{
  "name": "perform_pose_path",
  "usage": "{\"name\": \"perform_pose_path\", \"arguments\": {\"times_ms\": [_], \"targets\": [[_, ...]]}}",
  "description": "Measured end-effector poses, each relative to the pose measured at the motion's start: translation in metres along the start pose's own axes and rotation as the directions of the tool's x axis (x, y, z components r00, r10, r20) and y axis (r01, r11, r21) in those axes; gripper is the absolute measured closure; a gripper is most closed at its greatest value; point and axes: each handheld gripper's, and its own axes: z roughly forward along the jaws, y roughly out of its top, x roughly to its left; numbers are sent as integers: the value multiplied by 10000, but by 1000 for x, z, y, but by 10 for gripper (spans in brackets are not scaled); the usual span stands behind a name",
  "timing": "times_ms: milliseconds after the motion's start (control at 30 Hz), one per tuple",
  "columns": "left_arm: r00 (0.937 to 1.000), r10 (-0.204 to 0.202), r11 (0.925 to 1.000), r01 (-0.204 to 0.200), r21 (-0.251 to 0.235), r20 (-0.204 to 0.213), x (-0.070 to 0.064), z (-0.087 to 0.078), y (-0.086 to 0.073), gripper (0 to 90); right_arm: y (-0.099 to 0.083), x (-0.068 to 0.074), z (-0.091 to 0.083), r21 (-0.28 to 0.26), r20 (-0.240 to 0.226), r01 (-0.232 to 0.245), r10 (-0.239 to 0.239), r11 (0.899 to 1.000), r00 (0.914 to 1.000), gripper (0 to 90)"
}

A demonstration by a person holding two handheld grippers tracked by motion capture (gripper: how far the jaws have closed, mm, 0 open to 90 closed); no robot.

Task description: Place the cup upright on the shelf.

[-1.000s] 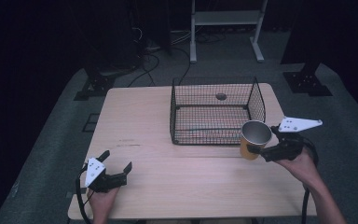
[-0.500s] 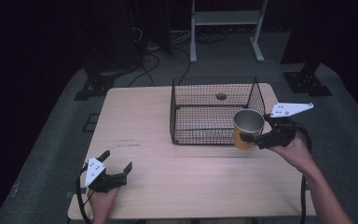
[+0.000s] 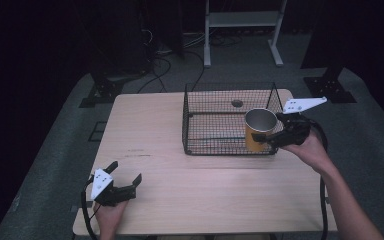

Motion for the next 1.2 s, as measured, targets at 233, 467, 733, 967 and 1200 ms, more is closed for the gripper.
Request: {"name": "perform_pose_path", "arguments": {"times_ms": [233, 467, 733, 967, 1200], "targets": [[10000, -16, 10000, 16, 17, -5, 0, 0, 0, 18, 9, -8, 6, 144, 94, 33, -35, 9999, 10000, 141], [10000, -32, 10000, 32, -13, 25, 0, 0, 0, 18, 19, -15, 15, 139, 136, 2, -4, 9999, 9999, 141], [10000, 10, 10000, -10, -3, 59, 0, 0, 0, 18, 28, -22, 32, 293, -34, 67, -66, 9995, 10000, 140], [9999, 45, 10000, -45, 12, 98, -1, 1, 0, 18, 38, -31, 41, 325, -62, 105, -103, 9994, 9999, 140], [10000, 12, 10000, -12, 13, 90, -1, 0, 0, 18, 48, -41, 50, 477, -3, 173, -173, 9987, 9998, 140]]}}
